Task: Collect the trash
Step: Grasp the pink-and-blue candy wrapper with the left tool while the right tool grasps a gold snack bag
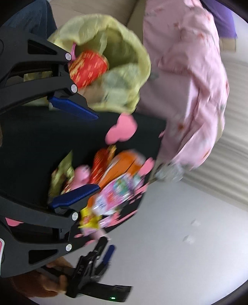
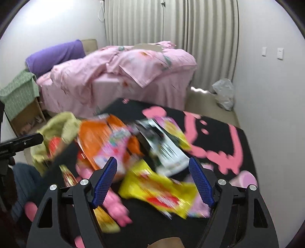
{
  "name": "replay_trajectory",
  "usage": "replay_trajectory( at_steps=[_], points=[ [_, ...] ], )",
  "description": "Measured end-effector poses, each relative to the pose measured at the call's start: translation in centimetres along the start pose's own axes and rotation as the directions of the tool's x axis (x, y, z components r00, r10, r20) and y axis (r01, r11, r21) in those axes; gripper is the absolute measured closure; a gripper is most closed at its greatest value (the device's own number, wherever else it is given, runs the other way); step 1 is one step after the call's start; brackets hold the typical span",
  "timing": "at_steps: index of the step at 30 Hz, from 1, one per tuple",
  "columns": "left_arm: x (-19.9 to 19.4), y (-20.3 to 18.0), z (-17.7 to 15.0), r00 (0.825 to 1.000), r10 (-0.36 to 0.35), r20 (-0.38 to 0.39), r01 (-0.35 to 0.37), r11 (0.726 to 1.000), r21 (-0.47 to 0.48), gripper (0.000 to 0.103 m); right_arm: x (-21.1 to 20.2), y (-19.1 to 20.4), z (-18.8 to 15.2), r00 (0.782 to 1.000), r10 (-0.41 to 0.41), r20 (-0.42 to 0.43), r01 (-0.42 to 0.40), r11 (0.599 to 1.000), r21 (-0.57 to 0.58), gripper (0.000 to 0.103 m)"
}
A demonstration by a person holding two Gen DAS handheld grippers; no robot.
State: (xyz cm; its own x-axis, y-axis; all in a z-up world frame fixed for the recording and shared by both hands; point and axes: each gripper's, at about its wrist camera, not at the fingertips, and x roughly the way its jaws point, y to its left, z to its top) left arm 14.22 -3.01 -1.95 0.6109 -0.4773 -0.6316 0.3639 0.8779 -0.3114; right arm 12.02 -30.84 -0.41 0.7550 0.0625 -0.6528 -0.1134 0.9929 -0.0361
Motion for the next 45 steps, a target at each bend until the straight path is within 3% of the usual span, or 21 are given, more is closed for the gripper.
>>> replay_trajectory(
  at_steps=[4,9,11,15,19,23,25,28,29,31,33,36,42,45],
  points=[
    [1.6,-2.4,-1.5,0.994,-0.044,-0.104,0.048,0.998,0.037,0.037,-0.4,-1.5,-2.6,0.996,-0.088,-0.03,0.088,0.996,-0.004,0.029],
    [2.4,-3.9,-3.1,0.972,-0.098,-0.212,0.11,0.993,0.046,0.037,0.4,-3.2,-4.9,0.996,-0.055,-0.07,0.059,0.996,0.059,0.029],
    [2.3,-3.9,-2.7,0.978,-0.089,-0.189,0.099,0.994,0.042,0.037,0.6,-3.4,-5.2,0.997,-0.043,-0.064,0.048,0.996,0.077,0.029],
    [2.0,-3.4,0.5,0.997,-0.048,-0.058,0.05,0.998,0.025,0.037,0.7,-3.0,-5.4,0.999,-0.018,-0.044,0.022,0.996,0.092,0.029],
    [4.2,-4.9,3.3,0.998,-0.067,-0.013,0.068,0.995,0.076,0.037,1.0,-2.5,-5.6,0.997,-0.058,-0.047,0.061,0.996,0.072,0.029],
    [9.3,-7.7,4.6,0.997,-0.006,-0.081,0.019,0.988,0.154,0.039,0.8,-3.2,-6.5,0.994,-0.097,-0.056,0.102,0.991,0.092,0.029],
    [12.5,-8.6,4.6,0.985,0.079,-0.155,-0.05,0.982,0.18,0.044,0.6,-3.9,-7.0,0.992,-0.111,-0.06,0.117,0.987,0.112,0.029],
    [15.3,-8.0,4.1,0.966,0.094,-0.242,-0.064,0.989,0.131,0.055,0.3,-5.2,-7.7,0.991,-0.113,-0.069,0.123,0.98,0.158,0.029],
    [15.5,-7.7,3.8,0.966,0.085,-0.242,-0.058,0.992,0.114,0.06,0.3,-5.6,-7.9,0.991,-0.114,-0.071,0.125,0.978,0.168,0.029],
    [15.0,-7.4,3.5,0.972,0.055,-0.228,-0.034,0.995,0.095,0.068,0.4,-6.0,-8.3,0.99,-0.116,-0.074,0.128,0.975,0.18,0.029],
    [14.3,-6.9,3.4,0.975,0.02,-0.22,-0.005,0.998,0.068,0.087,0.7,-6.2,-8.5,0.992,-0.104,-0.077,0.117,0.974,0.193,0.029],
    [12.2,-6.7,3.6,0.982,-0.017,-0.188,0.027,0.999,0.047,0.097,0.8,-6.0,-8.5,0.994,-0.089,-0.071,0.102,0.975,0.199,0.029],
    [6.7,-5.7,3.5,0.991,-0.073,-0.111,0.076,0.997,0.028,0.099,0.7,-6.3,-7.5,0.993,-0.116,-0.034,0.121,0.972,0.203,0.029],
    [5.0,-4.9,2.9,0.99,-0.087,-0.109,0.09,0.996,0.021,0.099,1.6,-7.3,-6.9,0.993,-0.106,-0.045,0.114,0.968,0.225,0.035]
  ],
)
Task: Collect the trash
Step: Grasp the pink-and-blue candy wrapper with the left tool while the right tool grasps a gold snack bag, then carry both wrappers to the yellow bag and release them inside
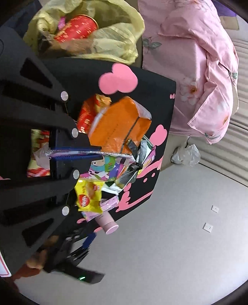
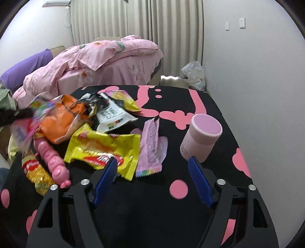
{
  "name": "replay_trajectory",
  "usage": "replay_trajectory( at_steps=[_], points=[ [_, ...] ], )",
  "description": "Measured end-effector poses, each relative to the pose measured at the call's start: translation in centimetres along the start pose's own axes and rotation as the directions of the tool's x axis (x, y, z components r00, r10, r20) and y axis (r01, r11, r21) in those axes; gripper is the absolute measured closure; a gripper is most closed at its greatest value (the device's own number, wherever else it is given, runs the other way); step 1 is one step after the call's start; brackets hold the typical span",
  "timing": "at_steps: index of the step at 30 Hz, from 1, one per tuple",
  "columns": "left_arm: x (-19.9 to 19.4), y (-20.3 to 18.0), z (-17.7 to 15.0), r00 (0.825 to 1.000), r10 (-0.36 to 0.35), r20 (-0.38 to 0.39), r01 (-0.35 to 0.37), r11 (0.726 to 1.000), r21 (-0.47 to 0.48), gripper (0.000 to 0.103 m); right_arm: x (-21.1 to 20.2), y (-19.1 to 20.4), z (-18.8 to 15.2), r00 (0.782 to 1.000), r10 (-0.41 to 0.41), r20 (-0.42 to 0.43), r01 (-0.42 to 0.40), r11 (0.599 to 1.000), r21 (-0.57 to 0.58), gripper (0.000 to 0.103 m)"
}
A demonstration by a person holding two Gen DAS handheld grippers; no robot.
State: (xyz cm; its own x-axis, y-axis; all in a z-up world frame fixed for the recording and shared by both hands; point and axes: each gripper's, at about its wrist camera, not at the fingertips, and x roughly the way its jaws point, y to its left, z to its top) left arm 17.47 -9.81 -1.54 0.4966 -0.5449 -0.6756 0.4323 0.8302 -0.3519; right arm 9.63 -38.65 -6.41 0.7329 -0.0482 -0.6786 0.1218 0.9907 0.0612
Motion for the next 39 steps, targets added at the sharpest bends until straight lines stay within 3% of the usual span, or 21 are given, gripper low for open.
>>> replay_trajectory(
  at_steps=[5,8,10,11,14,16,20,22,25,32,36,39],
  points=[
    [-1.3,1.1,-1.3,1.0,0.024,-0.002,-0.024,1.0,0.0,0.099,1.1,0.1,0.9,1.0,0.006,-0.016,-0.006,1.0,-0.001,0.041],
    [-1.6,2.2,-1.8,0.999,0.034,-0.006,-0.034,0.999,-0.015,0.099,0.1,1.6,0.9,0.993,0.12,0.0,-0.12,0.993,-0.022,0.041],
    [-1.7,3.1,-1.9,0.999,0.044,-0.007,-0.044,0.998,-0.042,0.099,-0.7,3.5,0.8,0.977,0.213,-0.005,-0.213,0.975,-0.071,0.041],
    [-1.8,3.4,-1.9,0.999,0.045,-0.003,-0.045,0.998,-0.051,0.099,-1.5,5.2,0.6,0.956,0.293,-0.012,-0.293,0.949,-0.12,0.041],
    [-2.6,4.1,-1.7,0.998,0.057,0.022,-0.056,0.996,-0.067,0.099,-2.8,9.0,0.2,0.913,0.406,-0.044,-0.404,0.884,-0.234,0.041],
    [-3.1,4.4,-1.6,0.997,0.064,0.036,-0.061,0.996,-0.072,0.099,-2.9,11.6,-0.3,0.902,0.425,-0.078,-0.427,0.846,-0.319,0.041],
    [-3.7,5.1,-1.9,0.997,0.069,0.039,-0.065,0.995,-0.08,0.099,-1.6,15.3,-2.0,0.916,0.374,-0.149,-0.4,0.805,-0.438,0.042],
    [-3.8,5.4,-2.3,0.997,0.068,0.027,-0.066,0.995,-0.079,0.099,-1.1,15.9,-2.8,0.921,0.344,-0.183,-0.389,0.799,-0.459,0.068],
    [-3.4,5.8,-3.2,0.999,0.052,-0.008,-0.053,0.996,-0.075,0.099,-1.5,14.6,-2.8,0.917,0.354,-0.182,-0.398,0.821,-0.409,0.082],
    [-1.6,6.1,-5.0,0.997,0.019,-0.074,-0.025,0.997,-0.077,0.098,-4.0,9.9,-1.9,0.934,0.341,-0.106,-0.357,0.894,-0.27,0.083],
    [-0.6,5.3,-5.7,0.994,0.029,-0.103,-0.035,0.998,-0.053,0.085,-4.1,7.2,-1.4,0.953,0.294,-0.066,-0.301,0.935,-0.187,0.083],
    [-0.4,4.6,-6.1,0.993,0.031,-0.116,-0.035,0.999,-0.035,0.082,-3.5,5.7,-1.4,0.956,0.286,-0.07,-0.293,0.949,-0.117,0.083]
  ],
)
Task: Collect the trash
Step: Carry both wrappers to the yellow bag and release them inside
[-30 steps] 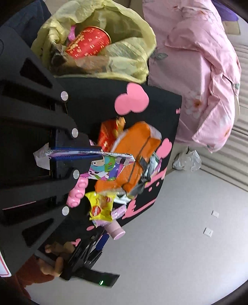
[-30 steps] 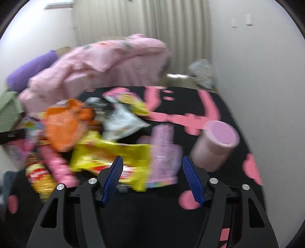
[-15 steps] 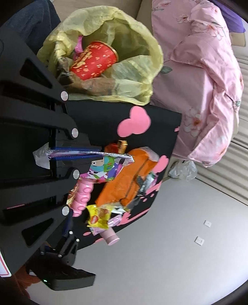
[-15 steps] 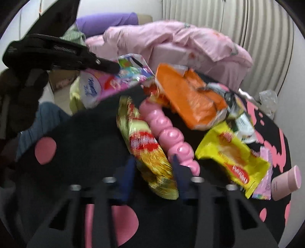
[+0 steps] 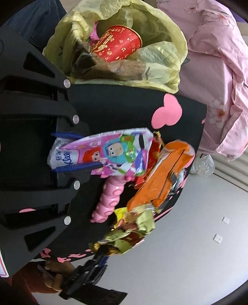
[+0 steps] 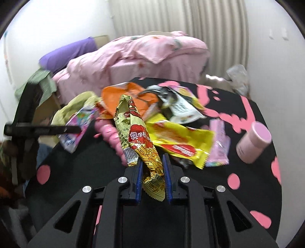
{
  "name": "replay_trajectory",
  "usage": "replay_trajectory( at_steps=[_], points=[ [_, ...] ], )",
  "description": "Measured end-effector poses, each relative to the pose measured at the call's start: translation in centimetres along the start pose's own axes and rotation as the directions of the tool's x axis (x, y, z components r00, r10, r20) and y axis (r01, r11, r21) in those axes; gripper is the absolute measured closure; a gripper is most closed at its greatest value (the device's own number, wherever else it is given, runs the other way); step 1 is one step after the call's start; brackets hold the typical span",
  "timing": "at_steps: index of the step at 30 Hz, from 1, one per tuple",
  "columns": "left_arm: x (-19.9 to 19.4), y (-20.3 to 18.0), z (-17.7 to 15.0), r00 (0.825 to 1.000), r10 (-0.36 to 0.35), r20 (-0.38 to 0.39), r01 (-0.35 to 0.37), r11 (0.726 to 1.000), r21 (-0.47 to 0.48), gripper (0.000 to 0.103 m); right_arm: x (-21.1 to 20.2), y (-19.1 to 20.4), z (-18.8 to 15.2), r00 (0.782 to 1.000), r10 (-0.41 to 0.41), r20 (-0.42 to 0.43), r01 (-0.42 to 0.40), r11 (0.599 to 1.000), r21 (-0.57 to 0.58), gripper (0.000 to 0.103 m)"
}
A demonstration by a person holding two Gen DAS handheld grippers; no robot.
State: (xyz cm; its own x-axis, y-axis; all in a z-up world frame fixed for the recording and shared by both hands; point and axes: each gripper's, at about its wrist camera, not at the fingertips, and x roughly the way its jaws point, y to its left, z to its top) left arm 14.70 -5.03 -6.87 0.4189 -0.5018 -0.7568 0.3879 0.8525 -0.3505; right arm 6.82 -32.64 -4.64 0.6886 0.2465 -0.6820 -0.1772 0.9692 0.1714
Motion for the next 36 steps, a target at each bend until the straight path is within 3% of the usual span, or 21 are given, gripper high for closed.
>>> replay_trajectory(
  at_steps=[4,5,6,12,19,25,36],
  points=[
    [0.2,-1.0,-0.9,1.0,0.012,-0.022,-0.012,0.999,0.03,0.082,0.4,-0.5,-0.2,1.0,-0.001,0.001,0.001,1.0,0.022,0.083],
    [0.0,-1.2,-1.0,1.0,0.021,-0.012,-0.02,0.999,0.037,0.087,0.4,-0.5,-0.2,1.0,-0.002,0.003,0.002,1.0,0.023,0.083],
    [-0.4,-1.4,-1.1,1.0,0.026,0.004,-0.026,0.999,0.045,0.093,0.4,-0.3,-0.1,1.0,-0.005,0.007,0.005,1.0,0.02,0.083],
    [-4.1,-1.6,0.0,0.99,0.051,0.129,-0.058,0.997,0.051,0.094,-0.4,-0.1,0.8,0.998,-0.019,0.052,0.018,0.999,0.028,0.083],
    [-8.0,-0.8,1.0,0.973,0.063,0.221,-0.073,0.997,0.038,0.094,-2.1,1.5,3.7,0.991,-0.026,0.131,0.025,1.0,0.006,0.083],
    [-10.7,2.0,1.3,0.954,0.119,0.273,-0.115,0.993,-0.032,0.094,-2.7,4.7,6.6,0.983,0.002,0.181,0.009,0.998,-0.057,0.083],
    [-14.4,7.6,0.8,0.917,0.197,0.346,-0.145,0.975,-0.17,0.094,-1.2,11.2,9.9,0.983,0.072,0.169,-0.043,0.984,-0.17,0.083]
  ],
)
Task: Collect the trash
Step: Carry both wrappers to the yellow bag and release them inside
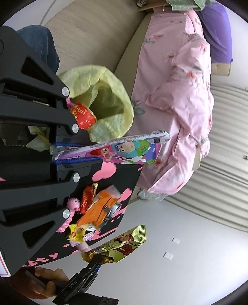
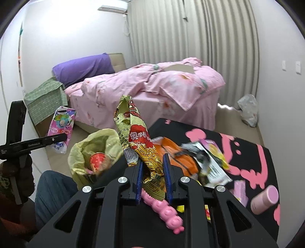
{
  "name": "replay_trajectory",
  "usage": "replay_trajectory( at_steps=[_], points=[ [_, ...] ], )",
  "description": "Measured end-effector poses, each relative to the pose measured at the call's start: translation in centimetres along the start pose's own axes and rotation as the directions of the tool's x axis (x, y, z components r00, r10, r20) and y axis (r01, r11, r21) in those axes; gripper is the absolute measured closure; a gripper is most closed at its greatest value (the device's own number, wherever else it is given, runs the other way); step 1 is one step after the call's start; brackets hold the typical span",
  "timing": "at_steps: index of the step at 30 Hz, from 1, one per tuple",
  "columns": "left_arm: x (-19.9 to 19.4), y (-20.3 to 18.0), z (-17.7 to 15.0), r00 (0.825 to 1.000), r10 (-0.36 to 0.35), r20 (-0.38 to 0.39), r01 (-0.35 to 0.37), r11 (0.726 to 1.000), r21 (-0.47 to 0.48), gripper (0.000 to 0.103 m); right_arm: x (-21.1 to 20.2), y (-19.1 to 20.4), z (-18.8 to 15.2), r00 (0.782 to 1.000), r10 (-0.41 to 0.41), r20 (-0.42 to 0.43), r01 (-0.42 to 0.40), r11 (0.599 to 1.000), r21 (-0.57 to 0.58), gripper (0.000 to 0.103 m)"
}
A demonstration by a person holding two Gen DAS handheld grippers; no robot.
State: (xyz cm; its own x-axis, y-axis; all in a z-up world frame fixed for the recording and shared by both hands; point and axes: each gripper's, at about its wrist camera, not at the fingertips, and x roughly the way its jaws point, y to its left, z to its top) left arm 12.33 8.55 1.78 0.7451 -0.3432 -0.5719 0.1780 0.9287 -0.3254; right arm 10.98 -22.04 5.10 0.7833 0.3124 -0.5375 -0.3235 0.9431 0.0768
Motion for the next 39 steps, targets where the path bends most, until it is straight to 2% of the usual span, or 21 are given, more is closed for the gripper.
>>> replay_trajectory(
  at_steps=[15,22,26,30,34,39],
  points=[
    [-2.1,4.8,0.3,0.998,0.023,0.065,-0.016,0.994,-0.106,0.094,3.4,5.4,3.1,0.998,0.058,-0.026,-0.061,0.993,-0.098,0.083],
    [-1.8,6.5,0.5,0.996,0.051,0.074,-0.039,0.987,-0.155,0.094,9.5,8.3,3.9,0.983,0.123,-0.136,-0.143,0.98,-0.141,0.083],
    [0.7,6.9,0.2,0.999,0.026,0.038,-0.02,0.988,-0.154,0.094,14.4,9.9,3.2,0.957,0.171,-0.236,-0.21,0.966,-0.152,0.083],
    [5.5,8.3,-0.5,0.997,0.011,-0.073,-0.025,0.98,-0.199,0.094,19.8,10.7,3.0,0.92,0.221,-0.323,-0.273,0.954,-0.127,0.083],
    [9.7,9.8,-1.3,0.982,0.042,-0.184,-0.083,0.971,-0.222,0.094,24.5,10.8,2.8,0.875,0.256,-0.411,-0.313,0.947,-0.077,0.083],
    [12.9,10.7,-2.8,0.952,0.078,-0.296,-0.143,0.968,-0.204,0.094,28.7,11.1,1.4,0.813,0.254,-0.524,-0.324,0.945,-0.044,0.083]
  ],
)
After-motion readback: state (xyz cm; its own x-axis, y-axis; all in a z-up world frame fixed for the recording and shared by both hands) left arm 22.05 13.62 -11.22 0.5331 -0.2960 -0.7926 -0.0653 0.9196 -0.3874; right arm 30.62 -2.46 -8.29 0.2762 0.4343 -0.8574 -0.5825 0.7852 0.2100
